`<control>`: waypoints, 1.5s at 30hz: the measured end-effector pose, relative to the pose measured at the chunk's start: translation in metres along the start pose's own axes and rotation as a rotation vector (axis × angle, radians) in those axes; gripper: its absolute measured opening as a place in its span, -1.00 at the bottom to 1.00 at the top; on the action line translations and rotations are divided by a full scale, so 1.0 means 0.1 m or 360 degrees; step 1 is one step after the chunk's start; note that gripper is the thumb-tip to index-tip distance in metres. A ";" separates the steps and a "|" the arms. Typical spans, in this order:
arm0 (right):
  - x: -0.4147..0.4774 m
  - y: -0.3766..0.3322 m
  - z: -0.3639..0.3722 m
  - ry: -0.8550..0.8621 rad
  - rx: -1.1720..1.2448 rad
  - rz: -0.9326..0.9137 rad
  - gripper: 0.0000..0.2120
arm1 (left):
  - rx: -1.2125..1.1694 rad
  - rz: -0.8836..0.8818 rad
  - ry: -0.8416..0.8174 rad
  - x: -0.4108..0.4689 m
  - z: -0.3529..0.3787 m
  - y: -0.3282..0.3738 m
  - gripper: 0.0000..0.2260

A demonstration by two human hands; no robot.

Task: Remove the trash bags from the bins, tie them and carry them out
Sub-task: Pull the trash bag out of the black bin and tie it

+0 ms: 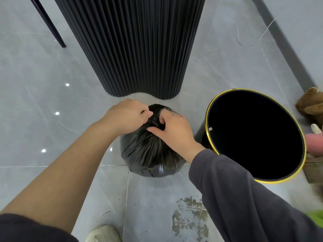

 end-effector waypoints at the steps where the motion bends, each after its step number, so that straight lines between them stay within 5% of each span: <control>1: -0.01 0.00 -0.01 -0.0007 0.0023 0.0020 -0.60 | 0.0007 -0.0004 -0.0005 0.00 0.00 0.00 -0.65; 20: -0.03 -0.13 -0.14 0.0089 -0.0108 0.0007 -0.53 | 0.0012 0.0037 0.0009 -0.01 0.00 0.00 -0.65; 24: -0.01 -0.10 -0.12 0.0141 -0.0281 -0.0022 -0.68 | 0.0053 0.0037 -0.0004 -0.02 0.00 0.03 -0.65; 30: -0.02 -0.10 -0.10 0.0062 0.0244 0.0036 -0.81 | 0.0101 0.0008 -0.0028 -0.06 -0.04 0.00 -0.63; 40: -0.05 -0.28 -0.18 0.0288 -0.0518 -0.0261 -0.68 | 0.0091 -0.0020 -0.0050 -0.13 -0.16 -0.12 -0.77; 45: -0.01 -0.30 -0.18 0.0004 -0.0026 -0.0107 -0.80 | -0.0178 0.0019 0.0013 -0.20 -0.16 -0.13 -0.80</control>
Point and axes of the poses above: each hand's wrist, its own x-axis towards the middle knuckle, its own z-axis out of the palm, y = z × x, the point moved 6 cm from there along x, towards the middle knuckle, and after that the axes turned 11 degrees about -x, right-handed, at the moved point
